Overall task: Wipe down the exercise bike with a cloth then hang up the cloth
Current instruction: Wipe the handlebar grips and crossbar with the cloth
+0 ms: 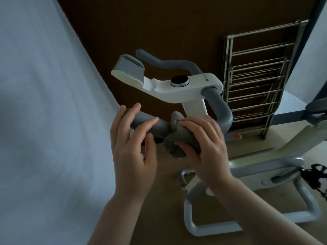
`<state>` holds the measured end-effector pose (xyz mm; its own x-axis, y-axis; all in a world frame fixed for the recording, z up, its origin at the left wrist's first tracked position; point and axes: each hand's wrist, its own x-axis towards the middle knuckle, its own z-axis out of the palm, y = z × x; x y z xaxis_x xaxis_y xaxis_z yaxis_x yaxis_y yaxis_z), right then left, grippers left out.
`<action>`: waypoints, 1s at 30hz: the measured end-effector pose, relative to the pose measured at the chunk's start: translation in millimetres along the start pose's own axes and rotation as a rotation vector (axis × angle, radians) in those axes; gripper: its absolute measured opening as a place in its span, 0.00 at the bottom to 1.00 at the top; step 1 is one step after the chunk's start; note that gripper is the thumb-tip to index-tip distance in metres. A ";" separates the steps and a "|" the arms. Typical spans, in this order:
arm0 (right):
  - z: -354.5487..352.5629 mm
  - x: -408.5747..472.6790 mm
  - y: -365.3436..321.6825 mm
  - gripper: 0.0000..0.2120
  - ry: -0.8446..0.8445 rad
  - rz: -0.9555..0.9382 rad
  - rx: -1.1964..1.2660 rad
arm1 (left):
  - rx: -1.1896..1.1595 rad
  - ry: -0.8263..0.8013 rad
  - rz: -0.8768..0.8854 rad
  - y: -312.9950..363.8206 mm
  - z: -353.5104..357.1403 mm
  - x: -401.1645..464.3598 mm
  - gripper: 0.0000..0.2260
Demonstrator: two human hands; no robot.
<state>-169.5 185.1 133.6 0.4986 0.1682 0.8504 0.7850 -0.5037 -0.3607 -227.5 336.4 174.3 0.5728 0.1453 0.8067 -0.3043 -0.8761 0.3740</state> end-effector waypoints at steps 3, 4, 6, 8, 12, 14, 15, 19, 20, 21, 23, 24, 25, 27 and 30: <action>11.9 0.6 -20.1 0.15 0.049 0.074 0.033 | -0.022 0.074 -0.043 11.9 11.8 -2.2 0.14; 14.1 2.8 -25.4 0.15 0.036 0.060 0.041 | -0.025 0.085 -0.045 16.1 16.2 -3.0 0.14; 3.9 5.6 -17.2 0.15 -0.033 -0.041 0.027 | -0.021 0.094 -0.043 22.0 23.2 -4.4 0.13; -16.9 -1.6 11.3 0.15 -0.061 -0.115 0.007 | -0.005 0.111 -0.051 26.0 27.8 -4.9 0.13; -47.8 -24.4 59.0 0.16 0.049 0.019 0.015 | 0.027 0.133 -0.124 41.7 41.3 -7.3 0.13; -47.4 -23.0 61.3 0.18 0.058 0.080 0.053 | 0.038 0.089 -0.117 51.8 54.1 -11.3 0.12; -45.9 -19.4 59.1 0.18 0.031 0.071 0.087 | 0.043 0.062 -0.112 56.6 61.3 -13.5 0.12; -58.8 -4.5 80.8 0.14 -0.157 -0.083 0.149 | 0.028 0.015 -0.165 76.8 84.9 -16.8 0.11; -65.1 -2.4 93.0 0.15 -0.158 -0.025 0.168 | 0.025 0.004 -0.172 81.3 88.8 -17.4 0.11; -70.8 0.0 103.3 0.16 -0.148 0.076 0.200 | 0.030 -0.005 -0.174 84.9 92.4 -17.8 0.11; -77.8 5.5 112.5 0.17 -0.158 0.211 0.262 | 0.051 -0.012 -0.186 89.4 98.6 -18.5 0.12; -78.7 8.0 112.1 0.17 -0.197 0.197 0.279 | 0.062 -0.006 -0.196 90.8 101.6 -18.7 0.12; -79.8 10.3 111.4 0.17 -0.262 0.135 0.295 | 0.068 0.003 -0.207 92.5 104.3 -18.6 0.11; -83.5 21.5 118.8 0.17 -0.409 -0.024 0.317 | 0.072 0.012 -0.224 97.1 109.2 -18.0 0.11; -86.2 48.5 146.7 0.16 -0.494 0.118 0.338 | 0.087 0.013 -0.241 103.3 114.9 -18.7 0.11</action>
<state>-61.9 46.3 155.0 0.6373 0.5415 0.5483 0.7470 -0.2596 -0.6120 -182.2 190.4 145.3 0.6108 0.3603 0.7051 -0.0929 -0.8517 0.5157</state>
